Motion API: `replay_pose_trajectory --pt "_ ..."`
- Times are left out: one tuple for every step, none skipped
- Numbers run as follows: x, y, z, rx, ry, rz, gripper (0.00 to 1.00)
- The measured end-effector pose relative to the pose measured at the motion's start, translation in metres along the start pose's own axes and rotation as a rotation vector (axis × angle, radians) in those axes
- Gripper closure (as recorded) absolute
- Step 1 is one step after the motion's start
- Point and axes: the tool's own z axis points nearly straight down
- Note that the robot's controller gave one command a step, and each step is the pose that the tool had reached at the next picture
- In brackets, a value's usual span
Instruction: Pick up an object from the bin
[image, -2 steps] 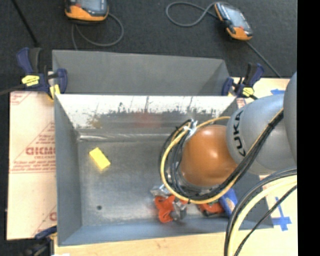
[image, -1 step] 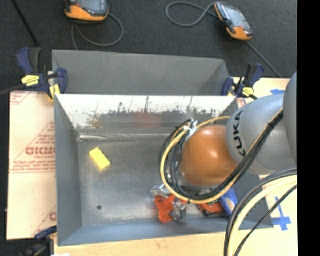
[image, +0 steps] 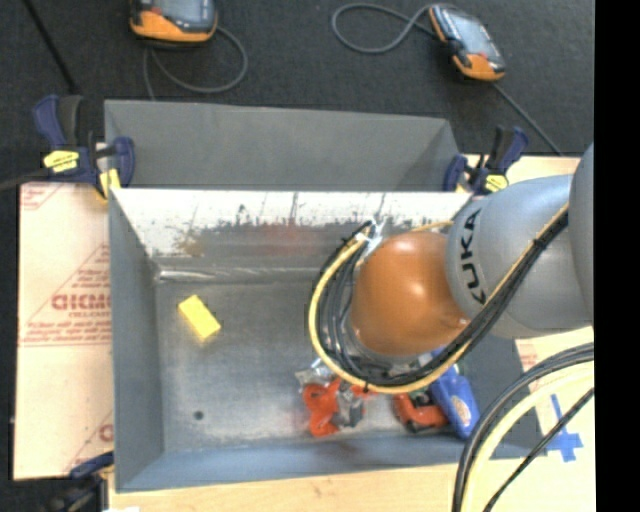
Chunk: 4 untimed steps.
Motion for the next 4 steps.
replay_pose_trajectory --pt "-0.005 0.004 -0.004 0.000 -0.004 -0.003 1.00" --pt "0.008 0.013 -0.038 -0.004 0.005 -0.002 1.00" --pt "-0.005 0.005 -0.058 0.002 -0.003 -0.003 1.00" --pt "-0.019 0.008 -0.019 0.004 -0.010 -0.017 1.00"
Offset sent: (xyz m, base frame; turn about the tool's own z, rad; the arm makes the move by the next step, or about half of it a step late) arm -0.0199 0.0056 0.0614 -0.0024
